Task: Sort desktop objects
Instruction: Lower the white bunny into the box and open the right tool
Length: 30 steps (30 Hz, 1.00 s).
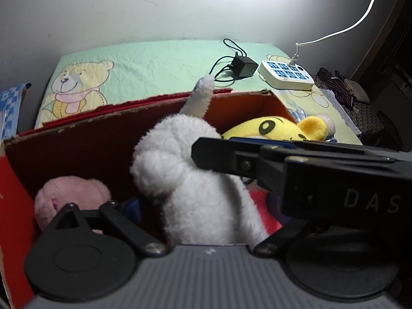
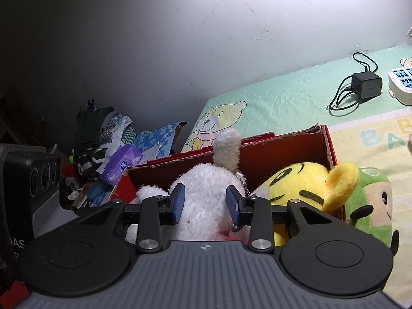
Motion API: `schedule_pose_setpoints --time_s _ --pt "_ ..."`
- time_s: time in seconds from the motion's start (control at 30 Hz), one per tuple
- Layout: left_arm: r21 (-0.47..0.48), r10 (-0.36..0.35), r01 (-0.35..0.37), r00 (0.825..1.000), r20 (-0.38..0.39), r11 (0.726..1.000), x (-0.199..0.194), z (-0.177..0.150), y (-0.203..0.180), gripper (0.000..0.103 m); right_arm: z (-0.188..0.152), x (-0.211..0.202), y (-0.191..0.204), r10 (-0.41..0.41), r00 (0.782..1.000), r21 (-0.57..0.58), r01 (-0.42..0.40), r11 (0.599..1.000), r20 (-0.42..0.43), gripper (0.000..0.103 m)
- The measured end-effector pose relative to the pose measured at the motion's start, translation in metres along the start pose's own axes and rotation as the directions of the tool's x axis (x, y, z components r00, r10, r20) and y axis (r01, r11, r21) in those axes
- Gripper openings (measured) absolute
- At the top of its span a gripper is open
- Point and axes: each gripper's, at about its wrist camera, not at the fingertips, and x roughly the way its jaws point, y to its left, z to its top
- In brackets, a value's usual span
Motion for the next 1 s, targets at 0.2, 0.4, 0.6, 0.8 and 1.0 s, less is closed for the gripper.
schedule_pose_setpoints --time_s 0.2,0.4,0.6,0.8,1.0 --pt "0.039 0.047 -0.048 0.999 0.017 0.998 -0.003 0.000 -0.015 0.101 -0.002 -0.008 -0.009 0.020 1.000 0.030 -0.020 0.999 -0.012 0.039" --pt "0.052 0.041 -0.042 0.999 0.031 0.998 -0.024 0.001 0.004 0.101 -0.003 -0.014 -0.006 0.038 0.999 0.046 -0.038 0.998 0.002 0.039" --pt "0.096 0.084 -0.087 0.996 0.035 0.992 -0.036 -0.012 0.010 0.101 -0.005 -0.022 -0.005 0.051 0.999 0.083 -0.052 0.995 0.014 0.033" --pt "0.164 0.053 -0.057 0.998 0.030 0.985 -0.049 -0.023 0.004 0.101 -0.010 -0.034 0.001 0.003 1.000 0.062 -0.003 0.998 -0.004 0.033" --pt "0.224 -0.047 0.050 0.999 -0.020 0.973 -0.060 -0.032 -0.002 0.101 -0.014 -0.043 -0.005 0.007 0.999 0.111 -0.004 0.994 -0.034 0.033"
